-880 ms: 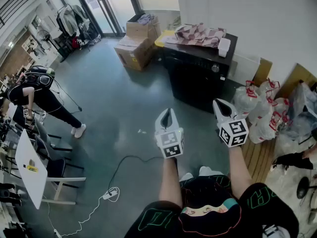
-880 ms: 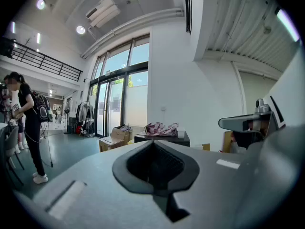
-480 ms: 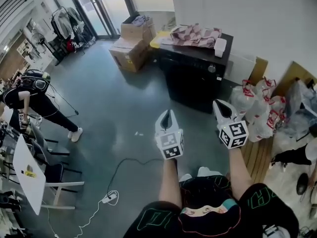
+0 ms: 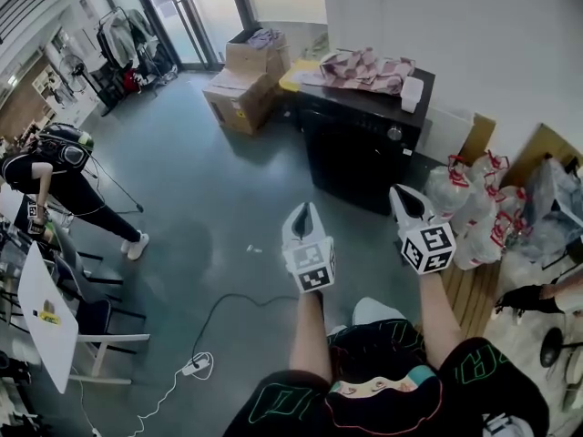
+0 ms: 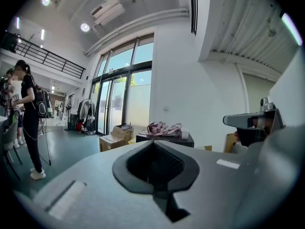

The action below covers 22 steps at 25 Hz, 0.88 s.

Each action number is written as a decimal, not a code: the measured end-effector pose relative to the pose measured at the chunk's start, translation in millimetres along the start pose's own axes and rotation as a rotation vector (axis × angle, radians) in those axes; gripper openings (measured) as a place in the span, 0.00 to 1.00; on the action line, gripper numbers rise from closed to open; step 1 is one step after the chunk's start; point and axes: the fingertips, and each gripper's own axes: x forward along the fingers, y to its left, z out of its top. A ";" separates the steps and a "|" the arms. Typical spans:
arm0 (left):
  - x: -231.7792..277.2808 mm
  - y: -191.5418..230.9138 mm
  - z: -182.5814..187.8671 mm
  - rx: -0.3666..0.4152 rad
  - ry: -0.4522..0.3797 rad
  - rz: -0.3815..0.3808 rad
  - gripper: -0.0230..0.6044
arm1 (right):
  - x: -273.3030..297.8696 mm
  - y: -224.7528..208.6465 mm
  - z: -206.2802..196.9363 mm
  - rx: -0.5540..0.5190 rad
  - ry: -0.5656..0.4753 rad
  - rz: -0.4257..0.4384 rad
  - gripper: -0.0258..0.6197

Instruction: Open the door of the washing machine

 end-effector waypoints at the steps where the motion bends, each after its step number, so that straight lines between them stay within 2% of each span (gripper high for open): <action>1: 3.4 -0.5 0.3 0.014 0.000 0.000 0.05 | 1.6 -3.9 -0.5 0.005 0.001 -0.005 0.04; 5: 17.6 3.3 1.2 0.045 0.022 0.010 0.05 | 13.8 -20.7 -2.3 0.036 0.007 -0.031 0.04; 9: 37.0 12.4 -12.4 -0.018 0.028 0.032 0.05 | 34.8 -30.2 -15.0 0.053 0.024 -0.019 0.04; 16: 103.1 27.3 -28.8 0.040 0.067 0.081 0.05 | 111.8 -63.4 -44.4 0.089 0.072 0.004 0.04; 22: 173.2 38.8 -32.9 0.022 0.105 0.122 0.05 | 187.1 -91.0 -58.4 0.108 0.112 0.055 0.04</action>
